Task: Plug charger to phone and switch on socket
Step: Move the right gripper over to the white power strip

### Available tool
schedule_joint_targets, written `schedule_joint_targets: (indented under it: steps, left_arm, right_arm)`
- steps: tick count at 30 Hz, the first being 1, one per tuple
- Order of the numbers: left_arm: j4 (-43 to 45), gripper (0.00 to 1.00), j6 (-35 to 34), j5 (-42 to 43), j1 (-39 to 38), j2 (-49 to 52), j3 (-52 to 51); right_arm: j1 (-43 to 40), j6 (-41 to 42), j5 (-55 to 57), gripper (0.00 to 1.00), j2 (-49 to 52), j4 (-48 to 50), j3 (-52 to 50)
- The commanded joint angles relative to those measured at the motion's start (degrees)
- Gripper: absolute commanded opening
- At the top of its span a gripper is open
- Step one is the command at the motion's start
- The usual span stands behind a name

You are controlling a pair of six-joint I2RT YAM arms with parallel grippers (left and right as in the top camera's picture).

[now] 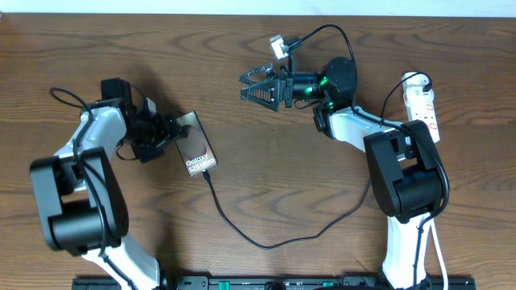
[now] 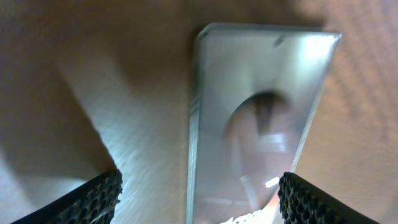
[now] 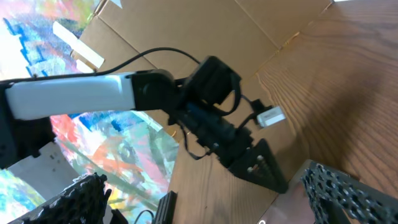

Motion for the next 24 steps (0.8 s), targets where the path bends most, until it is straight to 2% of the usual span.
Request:
schedule_joint_targets:
  steps: [1, 4, 10, 14, 18, 24]
  left_arm:
    - [-1.2, 0.84, 1.2, -4.4, 0.5, -7.2, -0.7]
    - [-2.5, 0.91, 1.3, -4.2, 0.5, -14.5, -0.7]
    - [-2.4, 0.93, 5.6, 3.5, 0.5, -28.3, -0.7]
    - [-2.4, 0.93, 6.0, 5.0, 0.3, -35.4, -0.7]
    - [-1.7, 0.93, 7.7, 9.7, 0.3, -39.9, -0.7]
    - [-1.1, 0.94, 7.7, 10.7, 0.3, -42.2, -0.7]
  right_arm:
    - [0.4, -0.9, -0.1, 0.99, -0.8, -0.3, 1.0]
    - [0.3, 2.4, 0.4, 0.99, -0.8, -0.5, 1.0]
    - [-0.2, 8.3, 1.2, 0.99, -1.0, -0.6, 1.1]
    - [-1.5, 11.0, 1.5, 0.99, -1.3, -0.6, 1.2]
    - [-3.5, 11.9, 2.1, 0.99, -2.7, -2.6, 2.5]
    - [-8.0, 11.2, 1.2, 0.99, -7.8, -8.2, 6.9]
